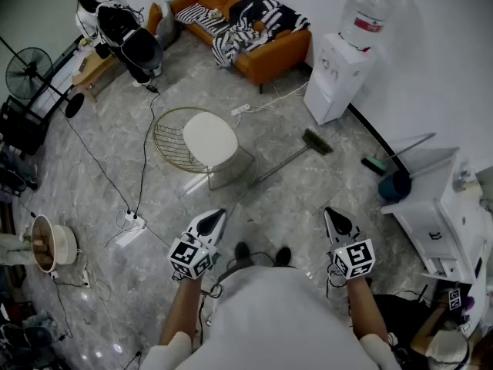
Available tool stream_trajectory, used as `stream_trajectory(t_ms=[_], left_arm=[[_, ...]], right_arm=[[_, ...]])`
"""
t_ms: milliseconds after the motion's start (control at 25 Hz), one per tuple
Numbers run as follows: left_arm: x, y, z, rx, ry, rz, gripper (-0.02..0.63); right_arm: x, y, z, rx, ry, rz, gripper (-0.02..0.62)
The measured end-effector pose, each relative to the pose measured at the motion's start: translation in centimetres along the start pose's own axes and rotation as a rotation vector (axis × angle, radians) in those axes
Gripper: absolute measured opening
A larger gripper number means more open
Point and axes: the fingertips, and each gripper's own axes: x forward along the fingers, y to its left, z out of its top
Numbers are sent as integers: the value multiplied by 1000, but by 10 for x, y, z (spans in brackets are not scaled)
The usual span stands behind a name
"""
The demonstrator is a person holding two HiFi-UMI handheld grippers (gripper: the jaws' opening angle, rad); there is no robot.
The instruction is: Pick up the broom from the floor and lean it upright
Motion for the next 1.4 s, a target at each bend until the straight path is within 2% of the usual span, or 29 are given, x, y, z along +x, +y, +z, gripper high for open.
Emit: stream_trajectory(t_ms=[560,1040,1400], left_arm=[[16,-35,-7,6,10,19,11],[31,-80,-23,-5,28,83,11],[59,-75,-18,-5,40,88,11]], right_arm=[[-18,-25,-2,-20,-5,31,0],[-34,-47,-22,-68,37,119,0],[-21,-74,-31,-44,57,120,0]])
